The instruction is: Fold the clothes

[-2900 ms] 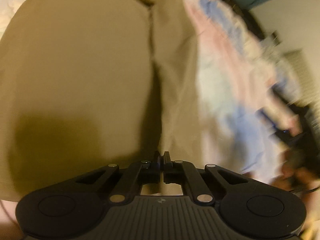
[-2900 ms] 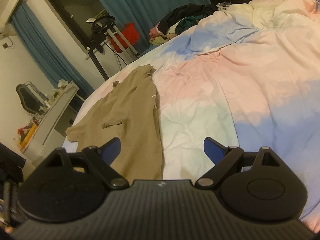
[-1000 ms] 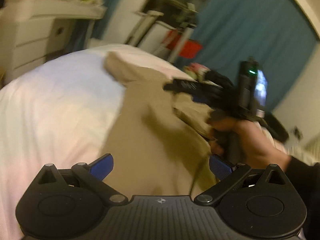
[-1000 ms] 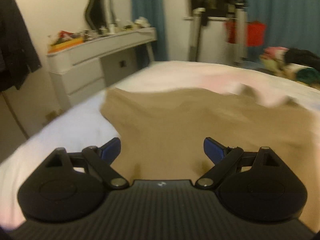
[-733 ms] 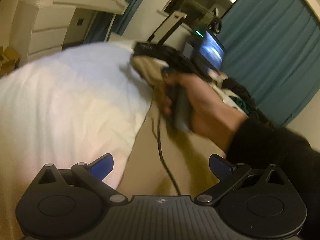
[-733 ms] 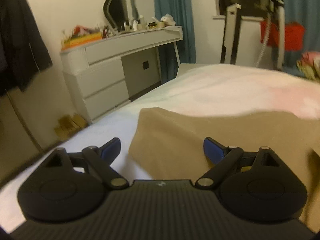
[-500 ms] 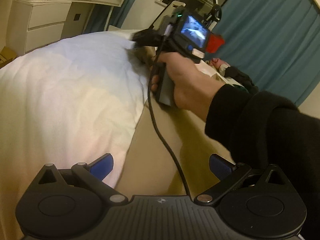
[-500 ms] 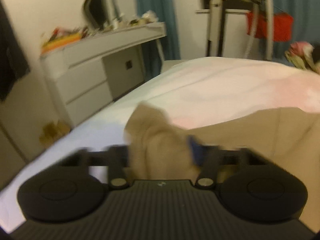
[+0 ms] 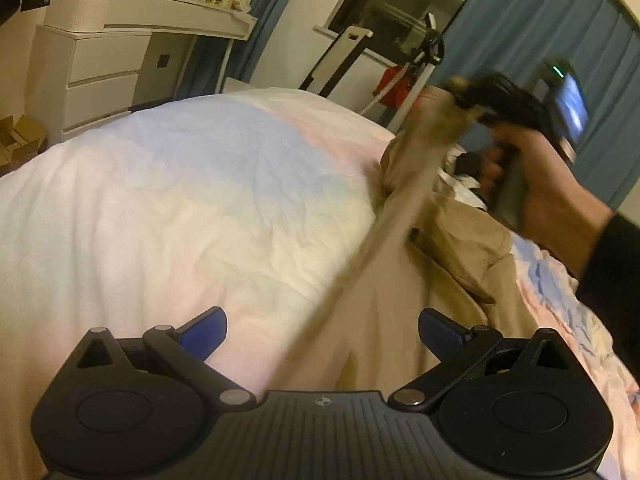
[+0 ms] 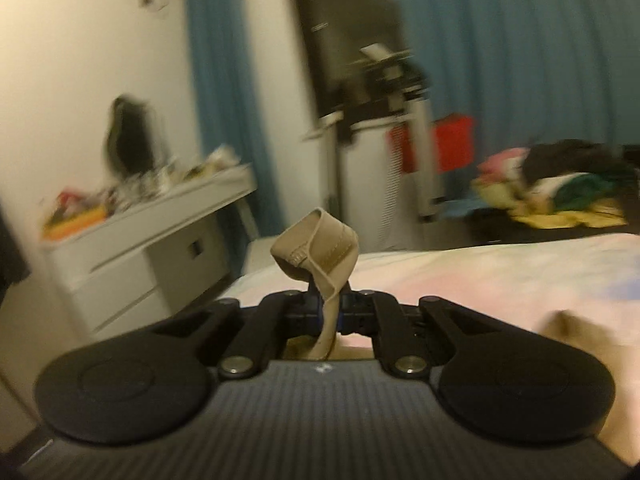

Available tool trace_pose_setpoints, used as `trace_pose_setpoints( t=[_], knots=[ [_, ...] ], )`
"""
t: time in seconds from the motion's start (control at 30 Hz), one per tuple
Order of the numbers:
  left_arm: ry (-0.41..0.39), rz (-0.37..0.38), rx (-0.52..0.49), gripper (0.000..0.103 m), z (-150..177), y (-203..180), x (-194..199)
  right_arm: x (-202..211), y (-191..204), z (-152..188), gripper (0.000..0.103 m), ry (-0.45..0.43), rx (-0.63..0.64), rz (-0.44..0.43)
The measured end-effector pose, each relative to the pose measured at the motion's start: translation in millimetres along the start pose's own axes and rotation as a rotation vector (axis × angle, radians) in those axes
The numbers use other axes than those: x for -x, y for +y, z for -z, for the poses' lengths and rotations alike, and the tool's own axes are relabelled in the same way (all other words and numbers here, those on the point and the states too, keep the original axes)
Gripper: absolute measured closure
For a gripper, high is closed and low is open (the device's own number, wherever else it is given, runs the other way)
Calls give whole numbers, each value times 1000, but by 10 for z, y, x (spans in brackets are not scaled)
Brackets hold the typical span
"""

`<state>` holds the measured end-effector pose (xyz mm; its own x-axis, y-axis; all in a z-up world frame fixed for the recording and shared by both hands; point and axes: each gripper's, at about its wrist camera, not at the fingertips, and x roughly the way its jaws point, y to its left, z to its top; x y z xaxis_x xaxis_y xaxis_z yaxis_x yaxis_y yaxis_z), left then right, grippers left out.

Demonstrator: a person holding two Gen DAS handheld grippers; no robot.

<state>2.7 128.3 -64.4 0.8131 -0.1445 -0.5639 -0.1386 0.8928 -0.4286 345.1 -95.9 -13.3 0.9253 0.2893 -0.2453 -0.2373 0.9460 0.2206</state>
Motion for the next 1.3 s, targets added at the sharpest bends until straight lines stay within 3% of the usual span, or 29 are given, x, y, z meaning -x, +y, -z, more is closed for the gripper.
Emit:
trace_pose_setpoints(
  t=[0.1, 0.27, 0.5, 0.57, 0.6, 0.63, 0.67, 0.8, 1.1, 1.3],
  knots=[
    [0, 2, -40, 0, 52, -83, 13, 205, -537, 73, 94, -19, -98, 100],
    [20, -10, -100, 0, 112, -212, -98, 225, -1328, 500, 94, 31, -244, 210],
    [66, -45, -164, 0, 180, -319, -357, 89, -1592, 899, 87, 91, -295, 238],
    [71, -49, -189, 0, 196, -364, -393, 109, -1576, 879, 61, 108, -276, 227],
    [68, -51, -202, 0, 204, -389, -385, 140, -1540, 848, 34, 116, -264, 207],
    [62, -52, -215, 0, 214, -415, -368, 173, -1496, 813, 14, 121, -250, 191],
    [57, -53, -229, 0, 223, -441, -350, 222, -1431, 767, 11, 119, -231, 189],
    [36, -39, -275, 0, 264, -544, -222, 591, -1219, 615, 13, 108, -165, 172],
    [-6, -11, -354, 0, 335, -773, 152, 2045, -748, 452, 13, 65, -146, 124],
    [-123, 10, -419, 0, 359, -967, 620, 3069, -457, 523, 13, 42, -119, 126]
  ],
)
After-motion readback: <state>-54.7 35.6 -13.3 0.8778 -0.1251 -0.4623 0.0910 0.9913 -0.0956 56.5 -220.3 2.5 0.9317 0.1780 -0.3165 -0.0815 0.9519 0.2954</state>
